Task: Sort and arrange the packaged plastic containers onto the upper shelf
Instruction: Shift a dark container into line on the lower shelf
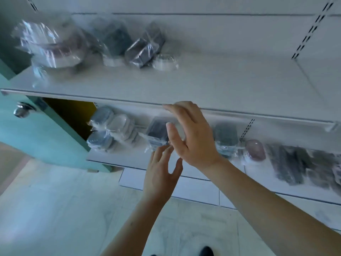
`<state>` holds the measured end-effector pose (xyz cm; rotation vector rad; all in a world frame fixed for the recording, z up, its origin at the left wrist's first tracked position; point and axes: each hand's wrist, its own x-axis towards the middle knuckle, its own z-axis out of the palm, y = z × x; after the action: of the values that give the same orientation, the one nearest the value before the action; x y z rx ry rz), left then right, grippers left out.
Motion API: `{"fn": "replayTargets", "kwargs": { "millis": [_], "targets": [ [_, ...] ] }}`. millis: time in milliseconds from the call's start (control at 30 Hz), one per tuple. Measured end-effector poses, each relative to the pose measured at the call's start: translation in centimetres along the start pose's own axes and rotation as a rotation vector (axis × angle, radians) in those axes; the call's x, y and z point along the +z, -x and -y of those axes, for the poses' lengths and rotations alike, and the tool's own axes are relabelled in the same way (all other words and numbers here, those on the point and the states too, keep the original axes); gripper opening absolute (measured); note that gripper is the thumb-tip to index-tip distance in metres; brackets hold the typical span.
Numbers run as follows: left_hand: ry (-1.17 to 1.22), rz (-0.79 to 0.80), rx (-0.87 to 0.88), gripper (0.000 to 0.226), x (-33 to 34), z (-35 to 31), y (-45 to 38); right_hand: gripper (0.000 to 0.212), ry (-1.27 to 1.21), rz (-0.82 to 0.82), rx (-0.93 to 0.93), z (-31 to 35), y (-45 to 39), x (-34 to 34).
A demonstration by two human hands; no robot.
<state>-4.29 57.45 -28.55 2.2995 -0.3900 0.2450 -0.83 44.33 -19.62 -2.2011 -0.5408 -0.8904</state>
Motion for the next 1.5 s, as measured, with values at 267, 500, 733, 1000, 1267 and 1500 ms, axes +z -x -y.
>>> {"fn": "replayTargets", "kwargs": {
  "millis": [267,500,733,1000,1267,1500],
  "targets": [
    [0.047,-0.139,0.145,0.040,-10.7,0.7,-4.3,0.042,0.157,-0.234,0.144,4.7,-10.3,0.5],
    [0.054,-0.170,0.130,0.044,-13.9,3.7,-7.5,0.048,0.223,-0.272,0.349,3.9,-14.1,1.8],
    [0.031,-0.265,-0.001,0.046,-15.4,4.9,-14.3,0.068,0.197,-0.084,0.480,0.1,-18.4,5.7],
    [0.354,-0.269,-0.412,0.068,-17.3,3.1,-24.8,0.092,0.352,0.188,0.766,-5.4,-24.8,9.4],
    [0.880,-0.406,-0.709,0.046,-15.5,3.8,-29.6,0.096,0.149,0.176,0.826,-6.6,-25.4,9.7],
    [1.236,-0.440,-0.643,0.020,-17.1,3.7,-28.7,0.055,-0.210,-0.073,0.955,-5.7,-25.3,7.5]
  ]
}}
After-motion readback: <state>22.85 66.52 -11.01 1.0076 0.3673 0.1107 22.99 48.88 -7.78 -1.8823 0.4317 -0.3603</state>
